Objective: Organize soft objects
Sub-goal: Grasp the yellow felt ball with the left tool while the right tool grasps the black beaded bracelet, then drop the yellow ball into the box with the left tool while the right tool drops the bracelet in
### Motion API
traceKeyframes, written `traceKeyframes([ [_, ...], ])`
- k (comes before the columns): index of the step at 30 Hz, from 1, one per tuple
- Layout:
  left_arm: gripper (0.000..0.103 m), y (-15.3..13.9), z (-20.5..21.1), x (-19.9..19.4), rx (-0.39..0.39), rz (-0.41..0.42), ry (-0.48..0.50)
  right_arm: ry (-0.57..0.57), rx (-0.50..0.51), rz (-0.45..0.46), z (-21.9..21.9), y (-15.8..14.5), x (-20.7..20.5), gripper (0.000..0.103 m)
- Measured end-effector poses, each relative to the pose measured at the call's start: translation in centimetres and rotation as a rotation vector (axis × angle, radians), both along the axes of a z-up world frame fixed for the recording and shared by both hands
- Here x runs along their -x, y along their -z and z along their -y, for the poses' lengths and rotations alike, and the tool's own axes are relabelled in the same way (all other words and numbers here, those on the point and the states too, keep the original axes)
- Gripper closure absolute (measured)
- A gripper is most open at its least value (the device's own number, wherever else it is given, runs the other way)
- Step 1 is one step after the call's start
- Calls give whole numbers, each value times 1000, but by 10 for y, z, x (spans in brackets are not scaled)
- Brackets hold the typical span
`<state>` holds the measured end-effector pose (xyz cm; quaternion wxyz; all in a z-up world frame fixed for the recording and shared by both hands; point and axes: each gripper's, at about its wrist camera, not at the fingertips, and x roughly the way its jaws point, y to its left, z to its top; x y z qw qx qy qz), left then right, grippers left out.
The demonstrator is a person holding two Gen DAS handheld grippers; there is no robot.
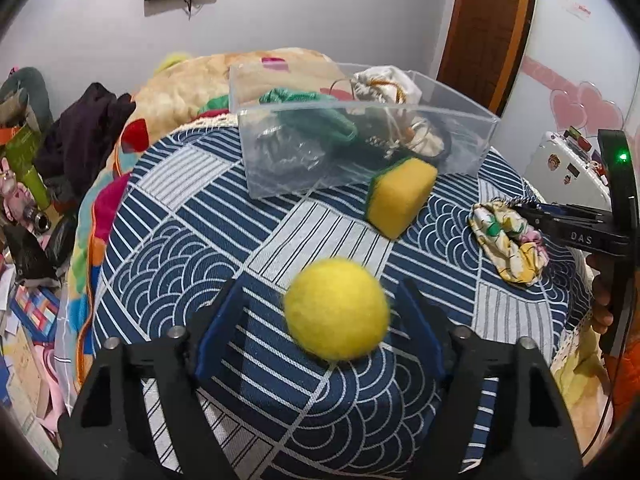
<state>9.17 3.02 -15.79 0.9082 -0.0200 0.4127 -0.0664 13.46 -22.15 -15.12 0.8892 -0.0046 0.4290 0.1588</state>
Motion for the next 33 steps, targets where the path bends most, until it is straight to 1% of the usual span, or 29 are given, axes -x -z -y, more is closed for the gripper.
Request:
traceKeyframes([
  [1, 32, 2, 0, -1, 6, -8, 0, -2, 3, -5, -1, 1, -1, 73],
  [3, 44, 6, -2, -2, 19, -21, 2, -5, 2, -2, -2, 4, -3, 78],
  [4, 46, 6, -2, -2, 19, -17, 1, -4, 3, 8, -3, 4, -2, 87],
  [5, 52, 6, -2, -2, 20, -11, 1, -8, 2, 8, -3, 4, -1, 92],
  [6, 61, 7, -2, -3, 31, -15, 10, -11, -2, 8, -3, 4, 0, 92],
  [9, 61, 7, -6, -6, 58, -15, 13, -10, -6, 20, -2, 2, 2, 94],
  [12, 61, 2, -10, -6, 65, 2, 7, -9, -24, 31, -2, -3, 2, 95],
  [18, 62, -18, -16, -6, 80, 49, -4, -13, -51, 78, -5, -22, 5, 95],
  [26, 61, -51, -23, -13, 109, 136, -32, -46, -73, 152, -15, -49, 4, 96],
  [33, 61, -70, -25, -31, 119, 173, -33, -75, -88, 225, -28, -73, -4, 95],
])
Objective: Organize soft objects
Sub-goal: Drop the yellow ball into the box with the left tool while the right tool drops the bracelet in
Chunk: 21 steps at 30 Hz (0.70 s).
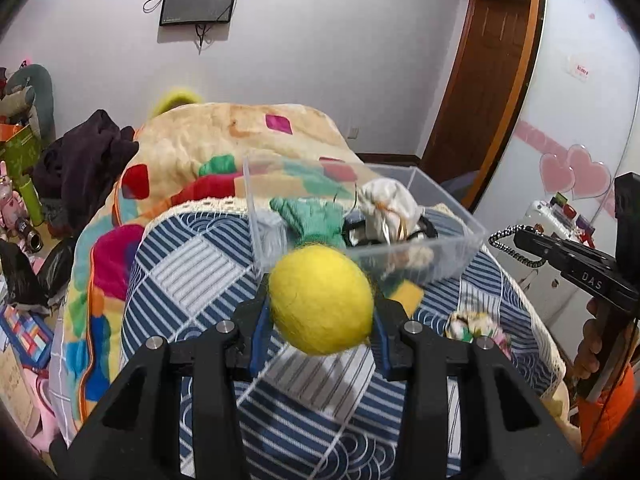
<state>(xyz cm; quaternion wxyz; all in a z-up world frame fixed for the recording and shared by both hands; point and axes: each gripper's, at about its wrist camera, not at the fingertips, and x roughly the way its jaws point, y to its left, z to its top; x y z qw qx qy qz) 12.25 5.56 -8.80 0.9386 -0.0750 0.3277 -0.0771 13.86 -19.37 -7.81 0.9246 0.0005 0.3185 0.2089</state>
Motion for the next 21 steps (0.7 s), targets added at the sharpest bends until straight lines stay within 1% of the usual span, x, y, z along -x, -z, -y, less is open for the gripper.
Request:
traceKeyframes([
  [6, 61, -13, 4, -19, -21, 28, 4, -16, -16, 57, -12, -20, -10, 95],
  [10, 61, -15, 7, -37, -14, 21, 7, -21, -18, 81, -24, -25, -24, 95],
  [17, 61, -3, 7, -70, 10, -17, -20, -10, -7, 73, -41, -22, -47, 95],
  [21, 61, 5, 13, -87, 17, -44, -8, -6, 13, 54, -46, -17, -54, 95],
])
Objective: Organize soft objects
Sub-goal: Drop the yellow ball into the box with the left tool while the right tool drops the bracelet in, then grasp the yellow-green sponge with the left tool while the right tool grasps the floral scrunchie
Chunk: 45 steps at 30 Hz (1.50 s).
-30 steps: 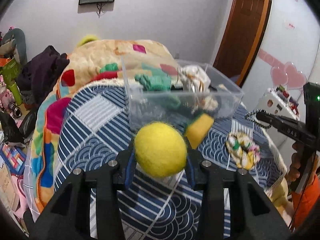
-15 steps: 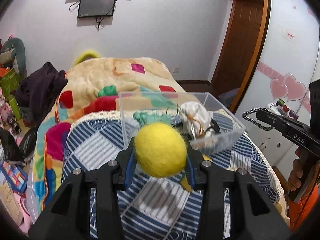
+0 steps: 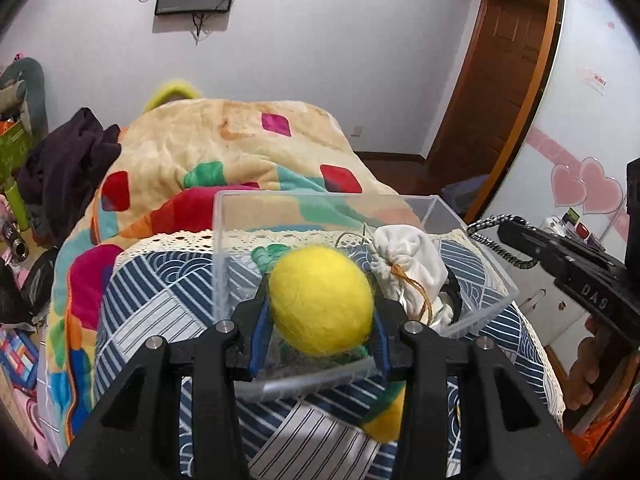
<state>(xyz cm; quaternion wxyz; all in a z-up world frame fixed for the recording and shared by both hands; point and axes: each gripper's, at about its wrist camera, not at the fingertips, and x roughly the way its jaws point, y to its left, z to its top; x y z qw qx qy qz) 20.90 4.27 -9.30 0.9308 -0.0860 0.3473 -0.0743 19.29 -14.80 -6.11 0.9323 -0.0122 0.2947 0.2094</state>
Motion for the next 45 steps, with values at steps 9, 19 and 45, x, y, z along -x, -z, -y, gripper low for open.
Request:
traceKeyframes([
  [9, 61, 12, 18, -19, 1, -39, 44, 10, 45, -88, -8, 23, -22, 95],
  [19, 53, 16, 26, -19, -53, -53, 71, -21, 104, -143, -8, 33, -24, 90],
  [45, 24, -1, 21, 54, -57, -10, 85, -26, 60, -46, 17, 10, 35, 17],
])
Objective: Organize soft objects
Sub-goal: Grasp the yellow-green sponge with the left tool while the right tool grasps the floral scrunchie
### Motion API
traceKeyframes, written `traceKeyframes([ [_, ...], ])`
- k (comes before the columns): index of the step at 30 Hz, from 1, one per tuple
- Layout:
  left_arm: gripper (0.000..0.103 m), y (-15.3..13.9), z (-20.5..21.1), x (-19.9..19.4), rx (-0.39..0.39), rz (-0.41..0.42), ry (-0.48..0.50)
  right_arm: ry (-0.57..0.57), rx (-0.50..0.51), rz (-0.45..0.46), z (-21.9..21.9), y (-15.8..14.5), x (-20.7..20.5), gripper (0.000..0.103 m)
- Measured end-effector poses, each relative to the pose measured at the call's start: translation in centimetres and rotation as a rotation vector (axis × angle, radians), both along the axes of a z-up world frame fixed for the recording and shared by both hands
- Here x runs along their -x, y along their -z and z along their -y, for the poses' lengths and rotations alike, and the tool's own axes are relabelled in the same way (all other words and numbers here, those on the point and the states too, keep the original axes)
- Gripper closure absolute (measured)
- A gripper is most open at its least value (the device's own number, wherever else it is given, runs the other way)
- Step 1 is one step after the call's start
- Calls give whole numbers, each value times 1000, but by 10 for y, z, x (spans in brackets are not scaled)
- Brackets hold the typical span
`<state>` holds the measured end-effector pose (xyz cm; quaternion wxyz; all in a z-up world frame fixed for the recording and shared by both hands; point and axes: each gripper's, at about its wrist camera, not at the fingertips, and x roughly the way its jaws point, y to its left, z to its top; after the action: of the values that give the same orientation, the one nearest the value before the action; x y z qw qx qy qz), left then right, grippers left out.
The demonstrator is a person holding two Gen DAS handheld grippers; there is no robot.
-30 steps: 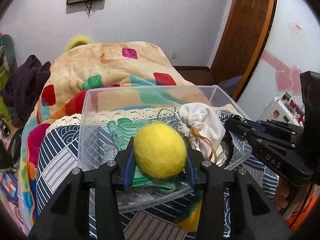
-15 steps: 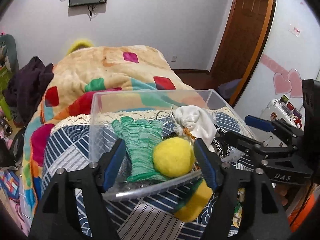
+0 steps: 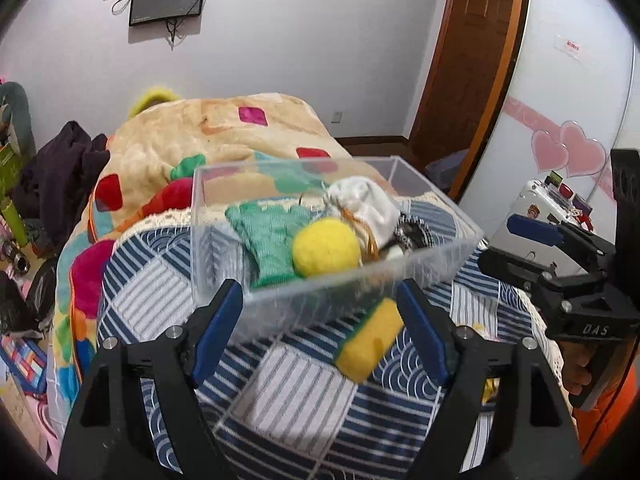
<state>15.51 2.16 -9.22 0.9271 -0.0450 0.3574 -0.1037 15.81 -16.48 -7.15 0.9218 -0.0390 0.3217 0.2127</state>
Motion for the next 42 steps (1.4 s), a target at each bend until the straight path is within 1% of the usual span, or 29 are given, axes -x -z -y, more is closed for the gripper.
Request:
traceKeyframes([
  [1, 24, 3, 0, 3, 1, -8, 2, -3, 1, -5, 1, 2, 2, 16],
  [4, 23, 16, 0, 11, -2, -42, 7, -12, 26, -32, 2, 16, 9, 15],
  [7, 23, 33, 1, 18, -9, -92, 20, -14, 29, -78, 4, 31, 14, 15],
  [10, 23, 48, 4, 23, -11, -122, 21, -30, 22, -139, 3, 50, 18, 15],
  [15, 24, 60, 16, 20, -2, -137, 31, -42, 20, -168, -1, 64, 28, 15],
  [16, 24, 60, 19, 18, -4, -136, 35, -45, 17, -172, -1, 66, 31, 17],
  [18, 29, 59, 24, 14, -2, -125, 44, -51, 17, -181, -3, 70, 35, 17],
  [20, 33, 57, 30, 9, 4, -121, 56, -53, 30, -187, -4, 73, 39, 25],
  [21, 35, 56, 32, 7, 8, -118, 61, -51, 39, -190, -4, 75, 40, 32],
  [23, 38, 54, 36, 2, 10, -116, 69, -43, 54, -204, -5, 80, 39, 37],
  [24, 43, 55, 38, -1, 10, -120, 72, -41, 56, -199, -5, 79, 39, 39],
  [26, 47, 56, 41, -6, 15, -140, 83, -32, 68, -183, -4, 77, 39, 48],
  [28, 49, 59, 43, -10, 14, -162, 91, -21, 70, -178, -2, 76, 39, 62],
  [29, 51, 59, 44, -10, 7, -160, 93, -14, 64, -177, -1, 75, 37, 66],
  [30, 57, 60, 45, -10, 2, -156, 93, -8, 58, -177, 1, 76, 37, 74],
  [31, 60, 60, 45, -9, 0, -152, 91, -4, 45, -179, 5, 75, 36, 78],
  [34, 64, 60, 43, -6, 12, -144, 87, 1, 8, -186, 11, 74, 35, 83],
  [38, 66, 58, 39, 0, 36, -136, 83, 5, -16, -174, 14, 69, 37, 84],
  [42, 66, 46, 33, 10, 40, -100, 74, 12, -24, -146, 15, 59, 38, 84],
])
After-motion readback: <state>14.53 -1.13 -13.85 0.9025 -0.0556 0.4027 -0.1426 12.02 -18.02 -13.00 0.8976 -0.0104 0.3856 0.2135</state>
